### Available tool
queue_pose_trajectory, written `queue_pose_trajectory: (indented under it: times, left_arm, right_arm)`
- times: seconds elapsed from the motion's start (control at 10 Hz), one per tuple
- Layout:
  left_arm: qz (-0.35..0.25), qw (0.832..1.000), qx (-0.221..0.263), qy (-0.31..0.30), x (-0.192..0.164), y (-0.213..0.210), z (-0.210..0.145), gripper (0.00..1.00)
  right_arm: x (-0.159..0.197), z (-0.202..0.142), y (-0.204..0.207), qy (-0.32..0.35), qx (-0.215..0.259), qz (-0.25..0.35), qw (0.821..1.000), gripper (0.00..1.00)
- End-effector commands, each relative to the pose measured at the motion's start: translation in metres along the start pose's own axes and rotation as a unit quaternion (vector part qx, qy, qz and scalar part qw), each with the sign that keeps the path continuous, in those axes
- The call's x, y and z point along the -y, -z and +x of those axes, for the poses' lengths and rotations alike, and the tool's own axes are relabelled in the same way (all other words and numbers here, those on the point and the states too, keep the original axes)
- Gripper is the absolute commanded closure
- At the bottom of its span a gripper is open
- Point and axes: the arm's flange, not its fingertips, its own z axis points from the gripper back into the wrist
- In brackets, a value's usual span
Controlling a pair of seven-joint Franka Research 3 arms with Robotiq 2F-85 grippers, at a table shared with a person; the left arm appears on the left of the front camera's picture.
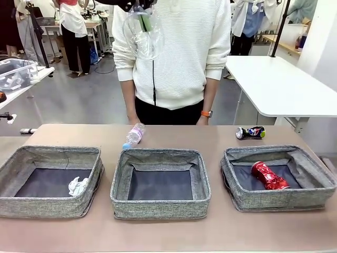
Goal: Sort the waste into the appropriate baskets.
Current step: Place the picked waste into the Fabric basket indicated by the person.
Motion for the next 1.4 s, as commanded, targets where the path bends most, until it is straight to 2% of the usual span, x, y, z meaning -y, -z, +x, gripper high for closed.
queue_pose_trajectory:
  times: [0.0, 1.3]
  left_arm:
    - [0.008, 1.000, 0.002, -0.007, -0.0022, -0.0003, -0.0055, 0.99]
    - [0.008, 1.000, 0.002, -0.007, -0.0022, -0.0003, -0.0055, 0.99]
  right_arm:
    - [-0.0016, 0.0005, 0.0015, -0.006, 0.006, 0.004, 1.000, 0.00]
    - [-0.0016, 0.0005, 0.0015, -0.006, 0.006, 0.004, 1.000, 0.00]
